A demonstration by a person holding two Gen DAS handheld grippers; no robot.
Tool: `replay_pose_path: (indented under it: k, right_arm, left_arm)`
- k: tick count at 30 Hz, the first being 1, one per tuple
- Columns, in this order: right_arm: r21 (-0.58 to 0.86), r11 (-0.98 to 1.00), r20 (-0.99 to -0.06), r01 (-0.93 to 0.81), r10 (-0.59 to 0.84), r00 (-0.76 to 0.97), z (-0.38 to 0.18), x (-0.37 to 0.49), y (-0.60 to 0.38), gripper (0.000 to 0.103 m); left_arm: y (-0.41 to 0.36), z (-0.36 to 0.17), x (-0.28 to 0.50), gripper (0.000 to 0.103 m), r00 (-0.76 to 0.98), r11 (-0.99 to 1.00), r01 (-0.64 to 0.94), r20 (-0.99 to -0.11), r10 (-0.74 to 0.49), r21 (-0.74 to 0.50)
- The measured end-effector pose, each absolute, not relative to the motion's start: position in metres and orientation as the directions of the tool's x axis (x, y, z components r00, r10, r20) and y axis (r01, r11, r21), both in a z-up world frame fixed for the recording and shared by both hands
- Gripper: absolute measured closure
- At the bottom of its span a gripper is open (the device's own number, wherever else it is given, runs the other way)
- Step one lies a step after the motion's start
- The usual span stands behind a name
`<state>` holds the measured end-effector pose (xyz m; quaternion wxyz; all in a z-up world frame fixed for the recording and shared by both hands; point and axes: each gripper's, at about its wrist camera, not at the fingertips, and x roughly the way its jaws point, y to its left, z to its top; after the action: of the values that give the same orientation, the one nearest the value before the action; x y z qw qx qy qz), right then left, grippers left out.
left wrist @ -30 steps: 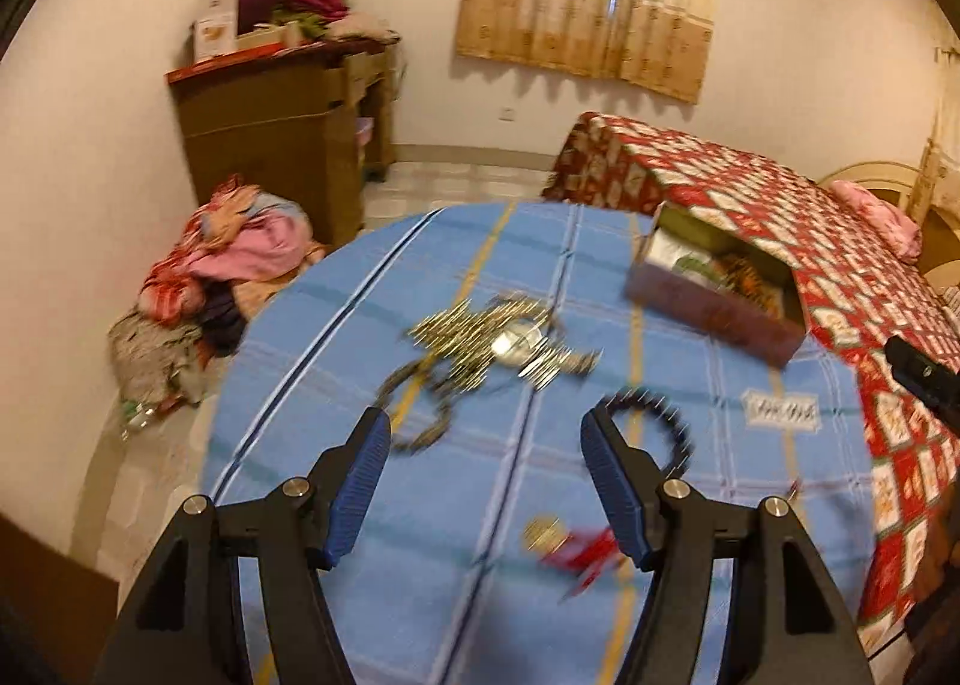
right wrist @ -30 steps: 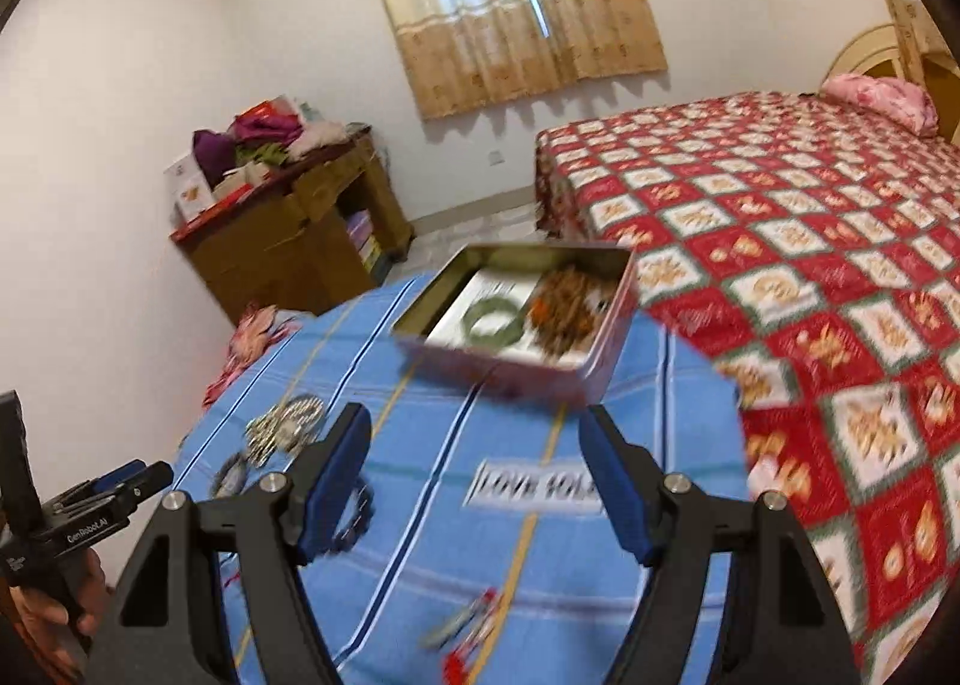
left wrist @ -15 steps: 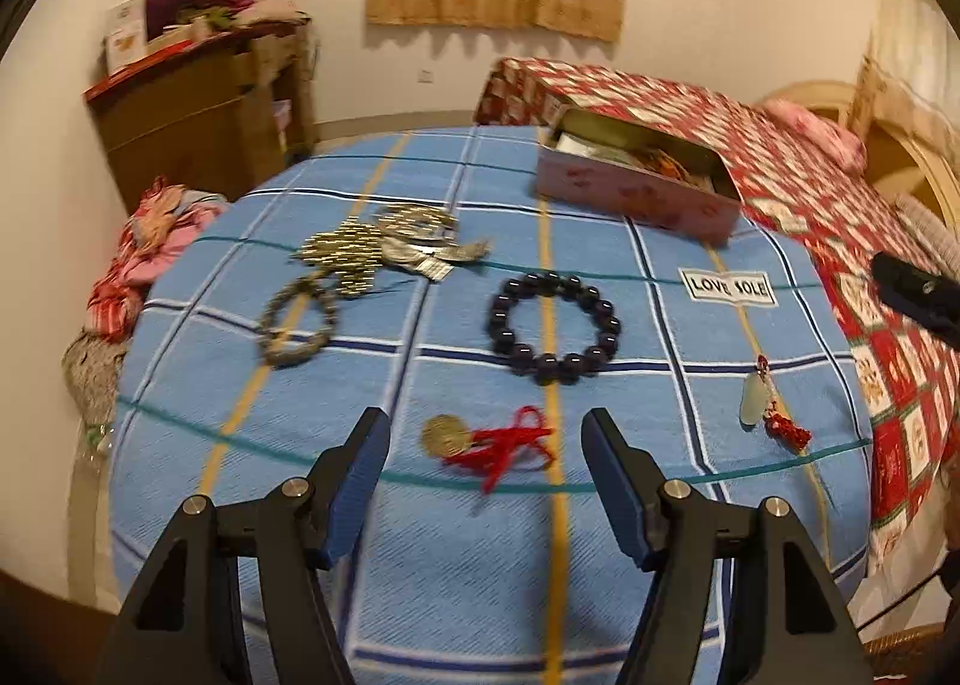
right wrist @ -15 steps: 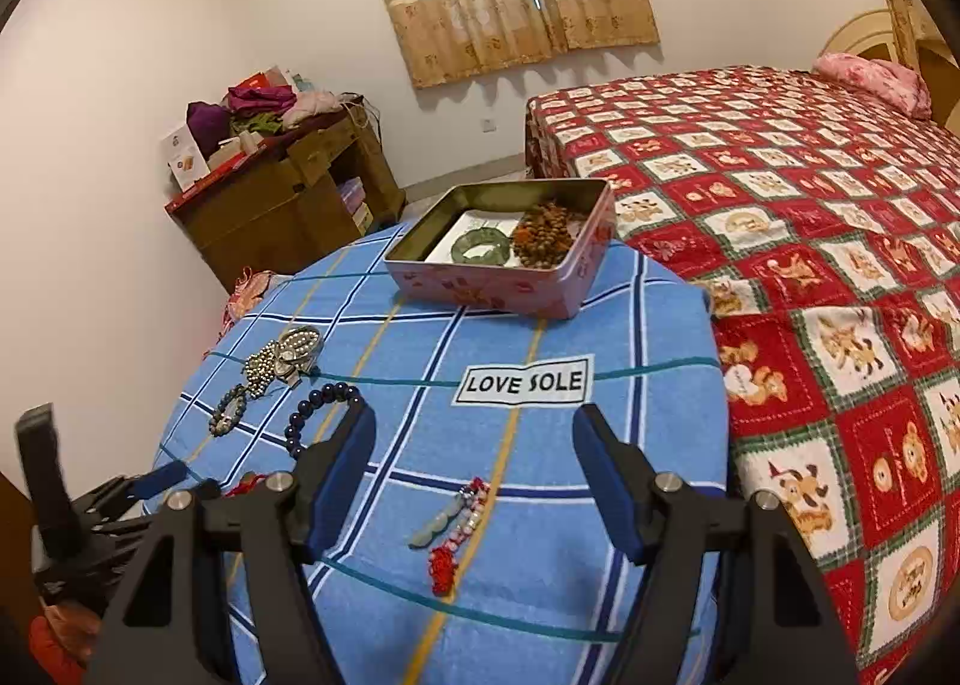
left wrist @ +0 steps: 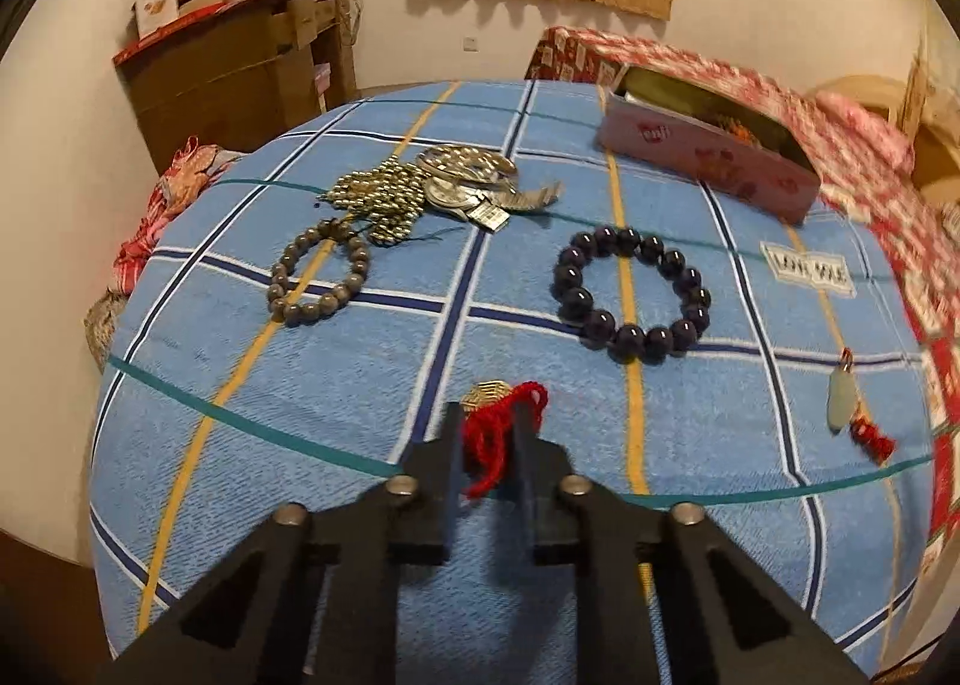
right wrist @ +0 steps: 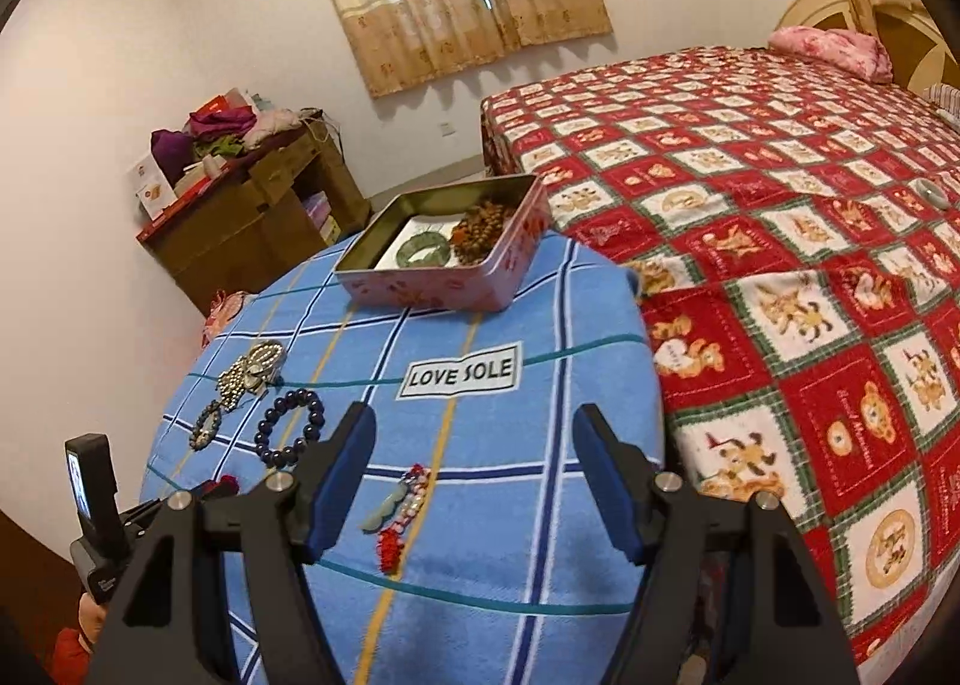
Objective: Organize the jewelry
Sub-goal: 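Grasp the red tassel charm with gold coin using the left tool, then grasp the dark purple bead bracelet with the right tool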
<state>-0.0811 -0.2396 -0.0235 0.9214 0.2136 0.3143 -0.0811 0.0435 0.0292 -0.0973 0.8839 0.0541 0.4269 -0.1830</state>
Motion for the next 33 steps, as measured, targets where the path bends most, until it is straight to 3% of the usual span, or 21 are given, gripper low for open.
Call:
replay_pose_path:
  k: [5, 13, 15, 20, 25, 33]
  right_arm:
    - [0.342, 0.912, -0.607, 0.227, 0.030, 0.794, -0.020, -0.073, -0.222, 0.036]
    - [0.327, 0.943, -0.617, 0.067, 0.159, 0.771, -0.023, -0.039, -0.170, 0.042]
    - [0.323, 0.946, -0.628, 0.023, 0.197, 0.753, -0.027, -0.027, -0.155, 0.049]
    - [0.294, 0.953, -0.656, -0.076, 0.259, 0.709, -0.037, 0.009, -0.116, 0.051]
    - [0.214, 0.970, -0.698, -0.116, 0.234, 0.677, -0.052, 0.040, -0.090, 0.050]
    - [0.132, 0.984, -0.769, -0.124, 0.180, 0.613, -0.085, 0.068, -0.067, 0.050]
  left_arm:
    - [0.053, -0.068, 0.032, 0.097, 0.612, 0.905, 0.390, -0.685, -0.394, -0.172]
    - [0.084, -0.025, 0.016, 0.097, 0.674, 0.880, 0.410, -0.570, -0.470, -0.240]
    - [0.084, -0.023, 0.021, 0.097, 0.686, 0.896, 0.384, -0.581, -0.438, -0.222]
    - [0.091, -0.025, 0.022, 0.097, 0.696, 0.917, 0.346, -0.603, -0.391, -0.196]
    - [0.097, -0.024, 0.019, 0.097, 0.706, 0.922, 0.338, -0.597, -0.380, -0.187]
    - [0.096, -0.037, 0.040, 0.097, 0.683, 0.959, 0.255, -0.678, -0.270, -0.125]
